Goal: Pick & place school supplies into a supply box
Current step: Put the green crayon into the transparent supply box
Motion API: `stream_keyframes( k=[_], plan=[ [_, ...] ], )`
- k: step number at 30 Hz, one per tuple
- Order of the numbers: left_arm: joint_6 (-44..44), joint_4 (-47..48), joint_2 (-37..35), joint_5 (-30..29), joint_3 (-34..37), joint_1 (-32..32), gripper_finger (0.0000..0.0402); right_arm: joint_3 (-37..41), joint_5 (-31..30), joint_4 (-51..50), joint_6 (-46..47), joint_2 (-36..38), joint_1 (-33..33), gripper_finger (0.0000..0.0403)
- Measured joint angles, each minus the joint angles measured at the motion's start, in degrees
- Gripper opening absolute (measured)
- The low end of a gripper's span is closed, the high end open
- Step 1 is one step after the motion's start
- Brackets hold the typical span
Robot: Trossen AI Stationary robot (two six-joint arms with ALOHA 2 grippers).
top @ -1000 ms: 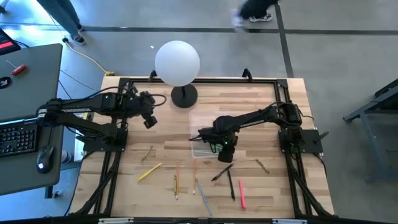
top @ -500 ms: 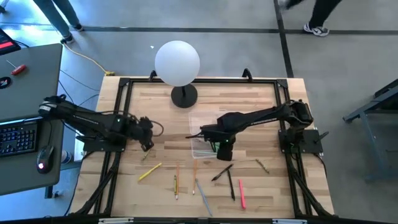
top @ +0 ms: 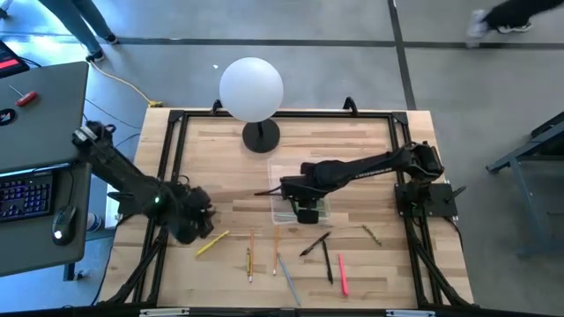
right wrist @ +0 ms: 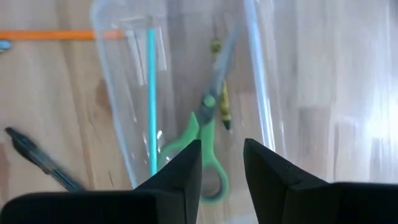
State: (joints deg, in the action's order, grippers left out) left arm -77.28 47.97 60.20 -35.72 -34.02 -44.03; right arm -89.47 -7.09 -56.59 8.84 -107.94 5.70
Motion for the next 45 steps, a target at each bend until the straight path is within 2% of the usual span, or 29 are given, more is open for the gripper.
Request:
stream_keyframes(
  k=[6, 9, 16, 21, 25, 31, 39, 45],
  plan=[
    [-13.68, 5.60, 7.80, -7.83, 0.04, -7.75, 0.0159, 0.00, 0.08, 4.77, -3.66, 0.00, -0.06, 0.0098],
    [-18.46, 6.54, 12.84, -8.34, 0.23, -9.75, 0.0159, 0.00, 0.16, 7.13, -4.70, 0.00, -0.02, 0.0098],
    [-27.27, -3.40, 20.93, -9.48, 5.69, -13.41, 0.0159, 0.00, 1.45, 9.44, -6.52, 0.00, -0.02, 0.0098],
    [-30.28, -9.22, 22.12, -13.61, 9.82, -15.78, 0.0159, 0.00, 1.48, 10.83, -6.53, 0.00, -0.05, 0.0099],
    [-33.24, -9.58, 22.12, -14.34, 12.47, -16.13, 0.0159, 0.02, 1.48, 11.08, -6.45, 0.00, -0.05, 0.0099],
    [-33.46, -16.74, 22.12, -16.22, 16.23, -16.00, 0.0159, 0.02, 1.48, 11.08, -6.40, 0.00, -0.05, 0.0099],
    [-34.40, -22.30, 23.54, -17.49, 16.37, -15.97, 0.0159, 0.02, 1.48, 11.47, -9.03, 0.00, -0.07, 0.0099],
    [-41.01, -24.24, 26.34, -18.72, 16.31, -14.43, 0.0159, 0.02, 1.59, 11.44, -10.25, -0.02, -0.07, 0.0099]
  ],
)
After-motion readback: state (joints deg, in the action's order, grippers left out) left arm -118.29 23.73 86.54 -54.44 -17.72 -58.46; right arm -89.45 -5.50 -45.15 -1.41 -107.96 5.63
